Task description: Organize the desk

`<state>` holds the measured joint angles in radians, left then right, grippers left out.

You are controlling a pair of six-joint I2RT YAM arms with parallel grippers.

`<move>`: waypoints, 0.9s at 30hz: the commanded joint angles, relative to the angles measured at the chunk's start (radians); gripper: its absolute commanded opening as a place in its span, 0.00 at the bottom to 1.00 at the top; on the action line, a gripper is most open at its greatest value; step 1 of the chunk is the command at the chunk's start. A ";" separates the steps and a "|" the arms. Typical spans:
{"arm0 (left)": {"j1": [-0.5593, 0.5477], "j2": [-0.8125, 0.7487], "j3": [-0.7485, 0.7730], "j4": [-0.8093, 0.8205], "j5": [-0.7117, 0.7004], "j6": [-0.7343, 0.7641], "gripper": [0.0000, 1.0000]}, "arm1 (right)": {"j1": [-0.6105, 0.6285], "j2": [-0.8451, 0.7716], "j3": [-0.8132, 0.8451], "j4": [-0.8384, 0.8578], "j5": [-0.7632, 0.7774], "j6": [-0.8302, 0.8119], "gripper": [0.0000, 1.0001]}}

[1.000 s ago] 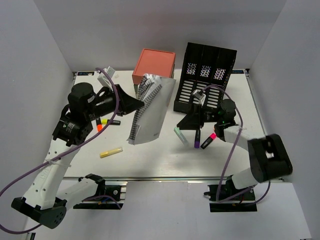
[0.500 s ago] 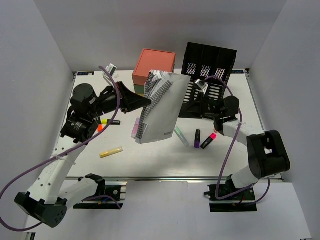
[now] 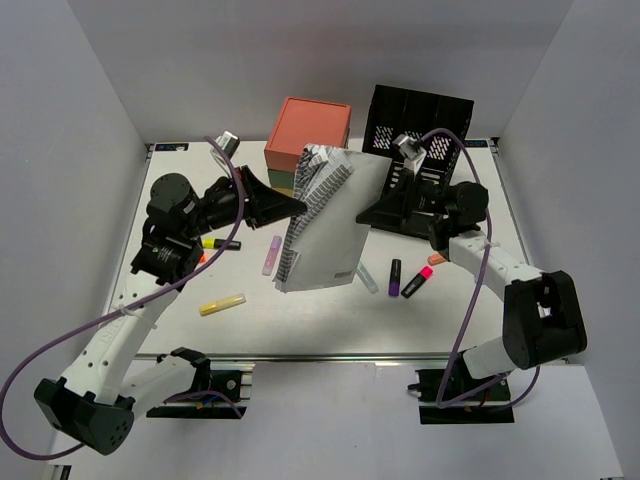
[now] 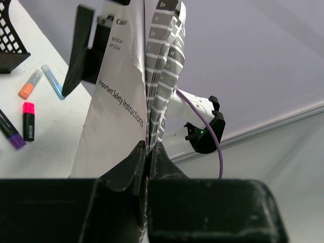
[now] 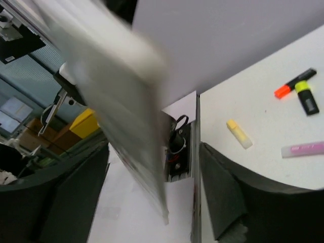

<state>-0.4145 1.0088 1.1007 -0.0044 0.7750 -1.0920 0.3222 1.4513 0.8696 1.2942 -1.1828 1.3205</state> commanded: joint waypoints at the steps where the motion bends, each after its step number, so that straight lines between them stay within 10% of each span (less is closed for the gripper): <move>1: -0.003 -0.010 -0.010 0.099 0.030 -0.042 0.00 | 0.000 -0.042 0.077 0.588 0.043 -0.023 0.74; 9: -0.003 0.005 -0.018 0.074 0.006 -0.006 0.00 | -0.009 -0.172 0.048 0.472 0.018 -0.120 0.00; 11: -0.003 0.017 -0.015 0.061 0.003 0.013 0.07 | -0.018 -0.237 0.028 0.351 0.009 -0.180 0.00; 13: 0.011 0.027 -0.009 0.029 -0.003 0.044 0.45 | -0.035 -0.314 0.038 0.105 0.009 -0.323 0.00; 16: 0.011 0.045 0.033 -0.075 -0.046 0.133 0.75 | -0.072 -0.376 0.166 -0.290 0.020 -0.615 0.00; 20: 0.011 0.042 0.155 -0.379 -0.246 0.311 0.91 | -0.089 -0.378 0.394 -1.112 0.214 -1.061 0.00; 27: 0.011 -0.133 0.075 -0.485 -0.549 0.504 0.98 | -0.129 -0.378 0.586 -1.507 0.771 -1.308 0.00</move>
<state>-0.4057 0.9638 1.2346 -0.4004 0.3836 -0.7094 0.2119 1.0828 1.3872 0.0566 -0.7563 0.2100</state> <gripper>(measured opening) 0.981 0.093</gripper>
